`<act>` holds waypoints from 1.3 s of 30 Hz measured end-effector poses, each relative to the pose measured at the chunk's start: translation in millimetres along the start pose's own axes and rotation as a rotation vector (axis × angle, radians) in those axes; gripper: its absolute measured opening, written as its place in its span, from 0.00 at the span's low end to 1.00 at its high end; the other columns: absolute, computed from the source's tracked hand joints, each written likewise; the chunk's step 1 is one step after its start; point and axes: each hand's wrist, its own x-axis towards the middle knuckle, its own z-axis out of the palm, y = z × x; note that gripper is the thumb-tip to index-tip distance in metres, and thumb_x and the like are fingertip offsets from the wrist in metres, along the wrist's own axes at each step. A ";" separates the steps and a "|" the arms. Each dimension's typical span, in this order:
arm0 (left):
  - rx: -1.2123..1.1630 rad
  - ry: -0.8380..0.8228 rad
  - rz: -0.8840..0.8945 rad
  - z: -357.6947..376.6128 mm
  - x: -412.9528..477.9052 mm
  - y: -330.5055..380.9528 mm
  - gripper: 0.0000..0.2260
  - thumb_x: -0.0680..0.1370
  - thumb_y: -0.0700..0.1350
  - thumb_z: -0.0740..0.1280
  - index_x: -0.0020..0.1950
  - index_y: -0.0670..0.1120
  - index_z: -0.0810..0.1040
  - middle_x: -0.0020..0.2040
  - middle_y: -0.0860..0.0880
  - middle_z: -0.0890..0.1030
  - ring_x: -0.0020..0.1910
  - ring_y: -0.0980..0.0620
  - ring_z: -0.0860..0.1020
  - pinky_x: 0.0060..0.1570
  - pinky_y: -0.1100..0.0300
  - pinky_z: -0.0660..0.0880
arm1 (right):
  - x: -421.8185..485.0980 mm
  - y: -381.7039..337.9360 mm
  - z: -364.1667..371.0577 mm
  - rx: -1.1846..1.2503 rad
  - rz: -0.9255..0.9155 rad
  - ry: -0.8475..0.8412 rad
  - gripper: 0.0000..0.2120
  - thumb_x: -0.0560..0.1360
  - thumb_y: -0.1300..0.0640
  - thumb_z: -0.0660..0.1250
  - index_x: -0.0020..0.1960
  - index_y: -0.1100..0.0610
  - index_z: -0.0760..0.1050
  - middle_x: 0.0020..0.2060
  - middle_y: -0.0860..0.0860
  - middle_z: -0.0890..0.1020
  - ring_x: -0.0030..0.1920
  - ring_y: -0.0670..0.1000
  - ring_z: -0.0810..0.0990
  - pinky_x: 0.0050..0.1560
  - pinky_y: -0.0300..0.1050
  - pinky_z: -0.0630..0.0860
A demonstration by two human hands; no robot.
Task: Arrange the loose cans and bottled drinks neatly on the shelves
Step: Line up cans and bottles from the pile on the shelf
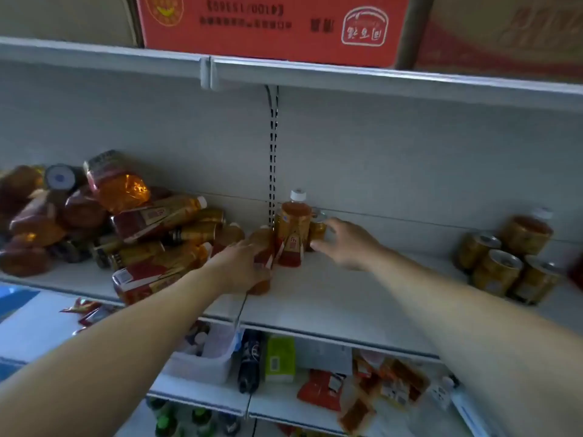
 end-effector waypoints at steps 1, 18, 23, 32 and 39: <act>-0.010 0.021 -0.003 -1.8 7.3 3.6 0.22 0.77 0.53 0.63 0.71 0.55 0.64 0.67 0.51 0.72 0.64 0.48 0.72 0.62 0.51 0.68 | 11.7 2.1 1.1 0.041 -0.021 -0.004 0.29 0.76 0.43 0.65 0.73 0.52 0.64 0.69 0.53 0.73 0.66 0.55 0.73 0.59 0.44 0.69; -0.022 -0.057 0.038 4.7 91.5 -14.3 0.23 0.74 0.56 0.67 0.67 0.52 0.67 0.59 0.50 0.72 0.59 0.49 0.73 0.55 0.57 0.70 | 79.2 -9.2 34.1 0.375 0.002 0.118 0.24 0.67 0.52 0.77 0.58 0.48 0.70 0.50 0.45 0.78 0.51 0.47 0.78 0.47 0.39 0.68; 0.030 -0.089 0.136 7.3 94.8 -18.1 0.28 0.70 0.61 0.67 0.67 0.52 0.68 0.65 0.49 0.71 0.63 0.49 0.69 0.61 0.51 0.69 | 56.7 -7.9 35.2 0.431 0.057 0.221 0.20 0.66 0.52 0.77 0.53 0.45 0.71 0.45 0.40 0.78 0.45 0.40 0.76 0.42 0.31 0.68; -0.224 -0.154 0.277 20.0 88.5 16.0 0.29 0.71 0.53 0.72 0.70 0.52 0.67 0.65 0.52 0.74 0.62 0.53 0.72 0.56 0.62 0.68 | 17.2 -4.5 34.2 0.540 0.196 0.432 0.19 0.68 0.52 0.76 0.53 0.43 0.71 0.47 0.40 0.78 0.46 0.37 0.76 0.43 0.32 0.68; -0.276 -0.334 0.285 51.4 90.1 61.2 0.40 0.69 0.57 0.73 0.76 0.50 0.58 0.74 0.49 0.65 0.69 0.49 0.68 0.65 0.53 0.68 | -30.6 21.3 8.7 0.521 0.286 0.535 0.22 0.67 0.52 0.77 0.55 0.43 0.69 0.48 0.40 0.78 0.47 0.37 0.75 0.42 0.32 0.67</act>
